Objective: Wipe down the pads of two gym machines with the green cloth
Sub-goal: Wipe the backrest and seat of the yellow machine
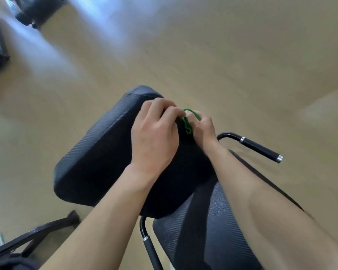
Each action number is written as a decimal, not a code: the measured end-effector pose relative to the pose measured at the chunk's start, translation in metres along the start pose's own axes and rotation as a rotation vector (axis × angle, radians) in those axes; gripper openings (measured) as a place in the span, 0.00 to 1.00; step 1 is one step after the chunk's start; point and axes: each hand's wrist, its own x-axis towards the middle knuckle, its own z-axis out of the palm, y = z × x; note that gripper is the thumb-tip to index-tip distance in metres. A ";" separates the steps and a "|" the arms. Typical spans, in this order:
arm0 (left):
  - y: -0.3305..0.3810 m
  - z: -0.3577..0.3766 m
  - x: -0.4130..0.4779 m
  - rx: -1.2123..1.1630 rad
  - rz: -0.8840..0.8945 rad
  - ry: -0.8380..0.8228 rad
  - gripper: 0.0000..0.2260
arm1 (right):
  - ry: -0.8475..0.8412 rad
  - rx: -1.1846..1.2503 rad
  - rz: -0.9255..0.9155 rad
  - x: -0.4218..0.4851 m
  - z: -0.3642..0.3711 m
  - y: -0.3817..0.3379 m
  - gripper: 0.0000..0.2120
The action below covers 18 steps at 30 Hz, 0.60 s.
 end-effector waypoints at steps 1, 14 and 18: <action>0.005 0.008 -0.011 -0.034 0.000 -0.058 0.13 | 0.007 -0.014 0.047 -0.001 -0.008 0.021 0.16; 0.011 0.049 -0.059 -0.380 -0.585 -0.776 0.20 | -0.003 0.114 -0.160 -0.003 0.005 0.001 0.15; 0.019 0.081 -0.082 -0.449 -0.688 -0.835 0.19 | 0.035 0.070 -0.026 0.004 -0.015 0.063 0.16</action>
